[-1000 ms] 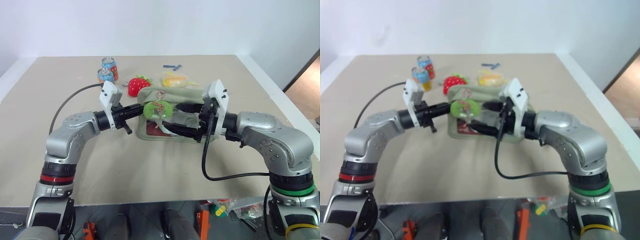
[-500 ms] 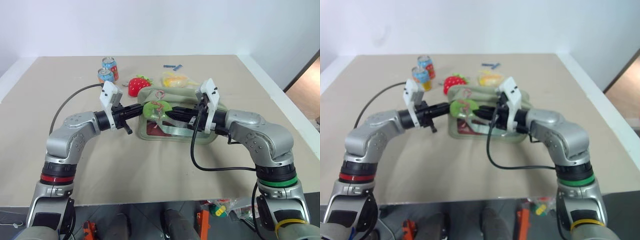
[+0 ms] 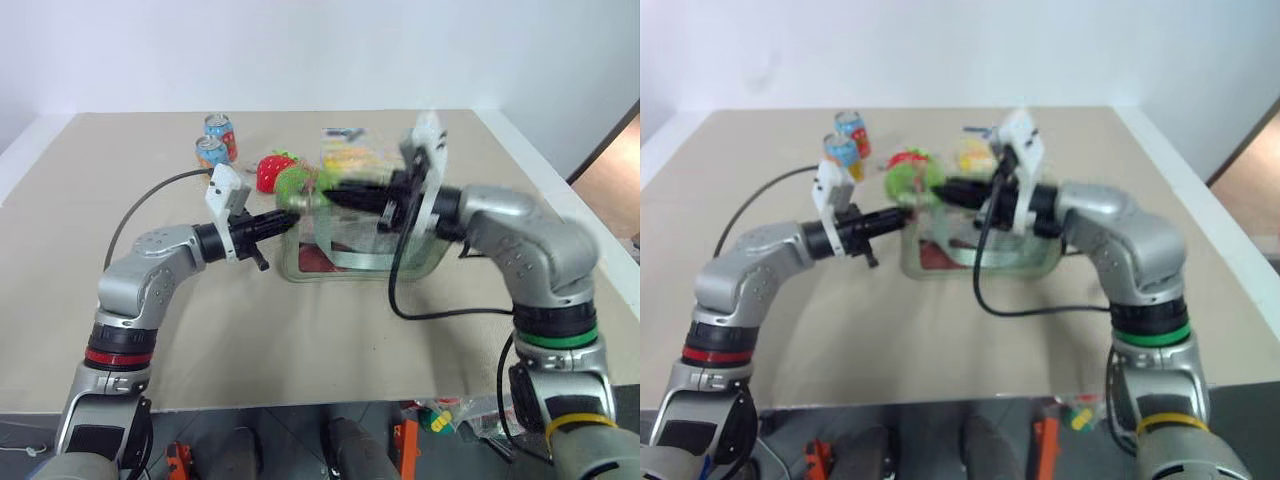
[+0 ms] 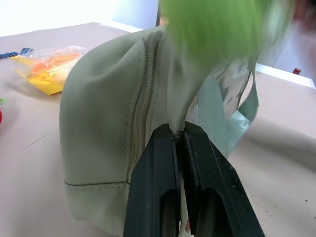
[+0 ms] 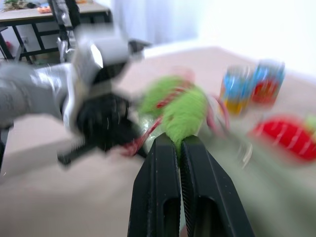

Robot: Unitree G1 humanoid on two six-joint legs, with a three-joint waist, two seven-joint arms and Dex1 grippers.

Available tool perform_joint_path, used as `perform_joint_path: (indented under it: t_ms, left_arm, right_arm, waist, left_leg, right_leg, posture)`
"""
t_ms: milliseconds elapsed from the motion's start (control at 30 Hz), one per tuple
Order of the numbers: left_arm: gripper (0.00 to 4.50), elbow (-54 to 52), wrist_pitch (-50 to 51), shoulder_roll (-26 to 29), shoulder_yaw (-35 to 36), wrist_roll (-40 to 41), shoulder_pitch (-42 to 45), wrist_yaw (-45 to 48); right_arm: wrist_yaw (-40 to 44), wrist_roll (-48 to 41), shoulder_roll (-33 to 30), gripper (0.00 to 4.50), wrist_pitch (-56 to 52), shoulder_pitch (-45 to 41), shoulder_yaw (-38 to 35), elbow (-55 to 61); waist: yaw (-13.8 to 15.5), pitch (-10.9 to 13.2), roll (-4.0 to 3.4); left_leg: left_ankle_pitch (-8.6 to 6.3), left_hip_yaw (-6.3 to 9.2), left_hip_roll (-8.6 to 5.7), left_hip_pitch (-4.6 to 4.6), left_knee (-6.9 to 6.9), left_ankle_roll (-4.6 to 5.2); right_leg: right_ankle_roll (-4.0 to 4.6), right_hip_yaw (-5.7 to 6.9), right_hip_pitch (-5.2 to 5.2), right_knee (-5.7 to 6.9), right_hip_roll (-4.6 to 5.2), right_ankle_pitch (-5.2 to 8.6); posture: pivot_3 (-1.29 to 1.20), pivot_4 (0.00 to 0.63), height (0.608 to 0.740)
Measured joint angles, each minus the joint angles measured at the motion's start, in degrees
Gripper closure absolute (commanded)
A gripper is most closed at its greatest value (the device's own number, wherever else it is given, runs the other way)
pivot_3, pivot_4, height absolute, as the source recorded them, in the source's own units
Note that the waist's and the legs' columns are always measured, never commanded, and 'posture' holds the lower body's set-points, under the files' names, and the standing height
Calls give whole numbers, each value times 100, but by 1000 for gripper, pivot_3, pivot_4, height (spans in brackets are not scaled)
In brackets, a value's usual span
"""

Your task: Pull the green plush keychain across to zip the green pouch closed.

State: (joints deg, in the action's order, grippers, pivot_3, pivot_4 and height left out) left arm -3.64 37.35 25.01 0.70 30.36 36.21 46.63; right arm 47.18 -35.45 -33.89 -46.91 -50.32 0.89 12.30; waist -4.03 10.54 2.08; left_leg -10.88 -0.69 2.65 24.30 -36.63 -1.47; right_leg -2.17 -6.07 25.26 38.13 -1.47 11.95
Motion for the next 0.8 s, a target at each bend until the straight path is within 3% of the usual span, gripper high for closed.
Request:
perform_joint_path:
  t_ms: [800]
  left_arm:
    - [4500, -8, -11, -15, -27, 1, 4, 13]
  right_arm:
    - [1193, 883, -1185, 4465, 1288, -130, -32, -1273]
  waist:
    - [0, 0, 0]
  left_leg:
    - [0, -4, -2, 0, 2, 0]
  right_leg:
    - [0, -5, 0, -3, 2, 0]
  posture:
    - [0, 150, 740]
